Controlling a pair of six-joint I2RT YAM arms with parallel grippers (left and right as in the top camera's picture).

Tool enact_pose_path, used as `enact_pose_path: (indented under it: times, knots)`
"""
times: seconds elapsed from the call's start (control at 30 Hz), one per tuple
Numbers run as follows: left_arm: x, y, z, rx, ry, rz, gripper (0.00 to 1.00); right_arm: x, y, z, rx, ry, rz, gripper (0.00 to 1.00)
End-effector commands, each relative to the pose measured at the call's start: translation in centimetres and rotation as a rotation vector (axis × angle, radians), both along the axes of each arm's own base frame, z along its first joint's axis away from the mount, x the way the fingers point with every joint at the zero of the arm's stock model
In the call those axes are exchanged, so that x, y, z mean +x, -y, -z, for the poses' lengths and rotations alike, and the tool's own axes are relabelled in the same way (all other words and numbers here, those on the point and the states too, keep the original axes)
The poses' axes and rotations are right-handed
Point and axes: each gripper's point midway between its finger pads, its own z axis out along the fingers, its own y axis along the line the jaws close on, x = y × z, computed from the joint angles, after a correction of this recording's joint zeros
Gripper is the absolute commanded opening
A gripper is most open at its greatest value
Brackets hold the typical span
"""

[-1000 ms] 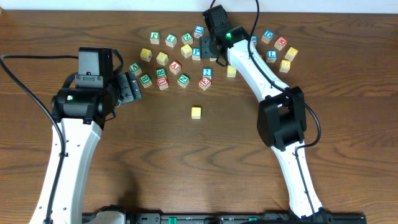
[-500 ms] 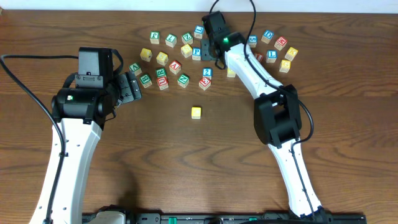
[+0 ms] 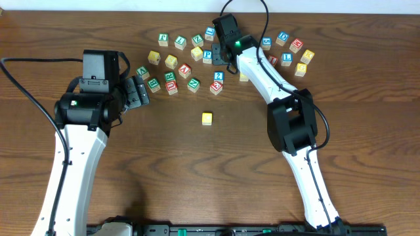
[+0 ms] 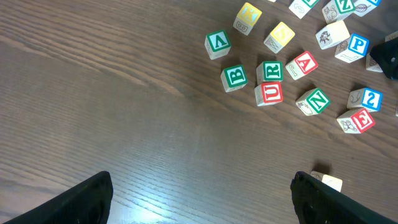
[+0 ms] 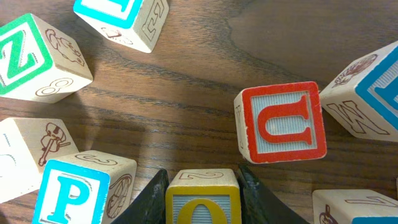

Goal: Spell out CORL
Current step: 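Lift the yellow O block and carry it toward the C block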

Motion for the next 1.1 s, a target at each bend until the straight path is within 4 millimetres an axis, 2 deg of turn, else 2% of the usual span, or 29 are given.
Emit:
enact_pose_path:
  times: [0.0, 0.17, 0.2, 0.27, 0.37, 0.43, 0.53, 0.57, 0.63, 0.77, 1.03, 1.07]
  knots:
    - [0.1, -0.4, 0.0, 0.019, -0.002, 0.002, 0.90, 0.4, 0.4, -2.9, -0.005, 0.043, 0.001, 0.25]
    - [0.1, -0.4, 0.0, 0.020, -0.002, 0.002, 0.90, -0.3, 0.8, -7.5, 0.009, 0.074, 0.002, 0.22]
    - [0.1, -0.4, 0.0, 0.019, -0.002, 0.002, 0.90, -0.7, 1.0, -9.3, 0.013, 0.082, 0.002, 0.20]
    - [0.1, -0.4, 0.0, 0.020, -0.002, 0.002, 0.90, -1.5, 1.4, -11.7, 0.017, 0.089, 0.002, 0.19]
    - [0.1, -0.4, 0.0, 0.020, -0.002, 0.002, 0.90, -3.2, 2.1, -14.7, 0.013, 0.082, 0.002, 0.17]
    - [0.1, -0.4, 0.0, 0.020, -0.002, 0.002, 0.90, -5.3, 3.1, -17.0, 0.001, 0.053, 0.002, 0.14]
    - [0.1, -0.4, 0.0, 0.020, -0.002, 0.002, 0.90, -8.4, 4.3, -18.5, -0.026, -0.016, 0.004, 0.15]
    - [0.1, -0.4, 0.0, 0.020, -0.002, 0.002, 0.90, -10.1, 5.1, -18.4, -0.041, -0.078, 0.023, 0.15]
    - [0.1, -0.4, 0.0, 0.019, -0.002, 0.002, 0.90, -11.7, 5.7, -17.7, -0.056, -0.147, 0.036, 0.15]
    - [0.1, -0.4, 0.0, 0.020, -0.002, 0.002, 0.90, -15.9, 5.5, -15.3, -0.063, -0.351, -0.002, 0.13]
    - [0.4, -0.4, -0.2, 0.019, 0.010, 0.002, 0.90, -20.2, 5.2, -10.0, -0.162, -0.534, -0.034, 0.13]
    - [0.4, -0.4, -0.2, 0.019, 0.013, 0.002, 0.91, -20.9, 5.0, -8.7, -0.170, -0.561, -0.039, 0.13]
